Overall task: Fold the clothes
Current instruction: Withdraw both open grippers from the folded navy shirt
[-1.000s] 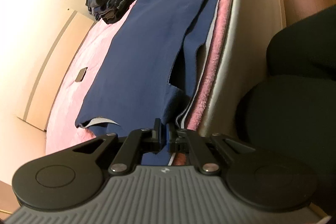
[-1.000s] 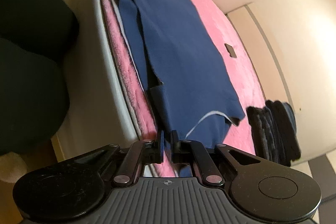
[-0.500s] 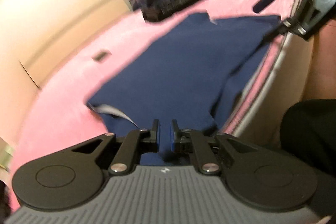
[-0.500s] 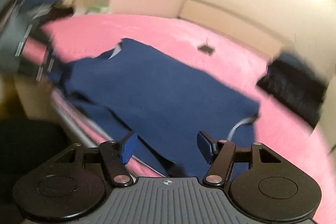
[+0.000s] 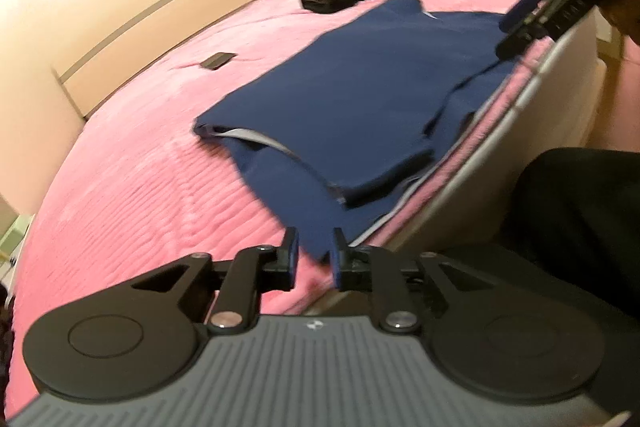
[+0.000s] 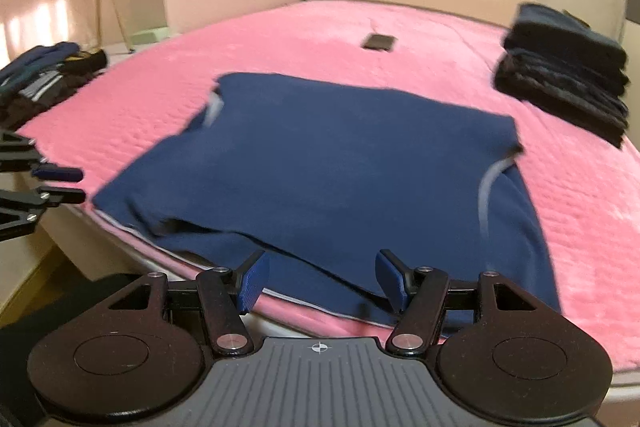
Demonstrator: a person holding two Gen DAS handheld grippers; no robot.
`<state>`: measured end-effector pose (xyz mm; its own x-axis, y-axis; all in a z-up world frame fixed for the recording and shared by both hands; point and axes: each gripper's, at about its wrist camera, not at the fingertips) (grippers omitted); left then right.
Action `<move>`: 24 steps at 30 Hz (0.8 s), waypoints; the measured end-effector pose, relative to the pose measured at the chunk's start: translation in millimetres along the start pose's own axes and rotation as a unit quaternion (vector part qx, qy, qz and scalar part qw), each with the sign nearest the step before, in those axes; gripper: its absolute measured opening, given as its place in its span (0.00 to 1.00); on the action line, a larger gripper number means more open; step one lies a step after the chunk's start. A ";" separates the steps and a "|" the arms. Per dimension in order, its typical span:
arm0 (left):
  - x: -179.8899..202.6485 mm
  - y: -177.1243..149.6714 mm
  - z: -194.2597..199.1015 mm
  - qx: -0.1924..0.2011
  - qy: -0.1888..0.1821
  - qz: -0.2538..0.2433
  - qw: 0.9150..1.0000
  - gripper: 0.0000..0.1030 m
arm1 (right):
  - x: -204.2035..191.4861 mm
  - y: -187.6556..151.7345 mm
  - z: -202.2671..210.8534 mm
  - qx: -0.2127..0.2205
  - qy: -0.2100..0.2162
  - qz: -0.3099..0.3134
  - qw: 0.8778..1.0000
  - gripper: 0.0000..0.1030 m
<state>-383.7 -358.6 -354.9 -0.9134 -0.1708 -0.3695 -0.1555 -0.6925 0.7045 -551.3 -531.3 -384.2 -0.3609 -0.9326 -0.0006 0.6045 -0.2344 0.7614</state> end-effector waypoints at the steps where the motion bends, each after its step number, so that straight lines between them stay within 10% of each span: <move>1: -3.0 -1.9 1.7 -0.001 0.005 0.002 1.000 0.17 | -7.7 0.7 0.7 0.004 0.004 0.013 1.000 0.61; 10: -13.6 -12.3 -9.2 -0.028 0.012 -0.013 0.999 0.25 | -78.0 -3.1 -2.0 0.039 0.038 0.169 0.984 0.82; 16: 25.8 -11.0 -22.0 -0.006 -0.001 -0.245 0.969 0.33 | -83.2 -11.0 -17.9 0.023 0.060 0.179 0.982 0.82; 18: 29.1 -11.1 -31.0 -0.009 -0.007 -0.276 0.961 0.32 | -84.0 -10.4 -23.9 0.022 0.066 0.178 0.982 0.82; 20: 28.1 -9.5 -36.8 -0.017 -0.028 -0.285 0.958 0.08 | -86.6 -9.0 -28.9 0.020 0.071 0.180 0.981 0.82; 24: 18.6 -4.1 -33.8 -0.020 -0.057 -0.279 0.958 0.02 | -99.2 -5.1 -36.9 0.025 0.082 0.201 0.976 0.82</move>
<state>-387.4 -382.7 -385.1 -0.7283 0.3100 -0.6111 -0.6189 -0.6804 0.3925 -492.3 -447.7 -411.9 0.0189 -0.9787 0.2042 0.6372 0.1692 0.7519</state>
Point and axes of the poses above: each gripper's, at about its wrist camera, not at the fingertips, and z roughly against the way its jaws point, x to its right, y to its top, and after that the axes turned 1 degree about z, right-handed
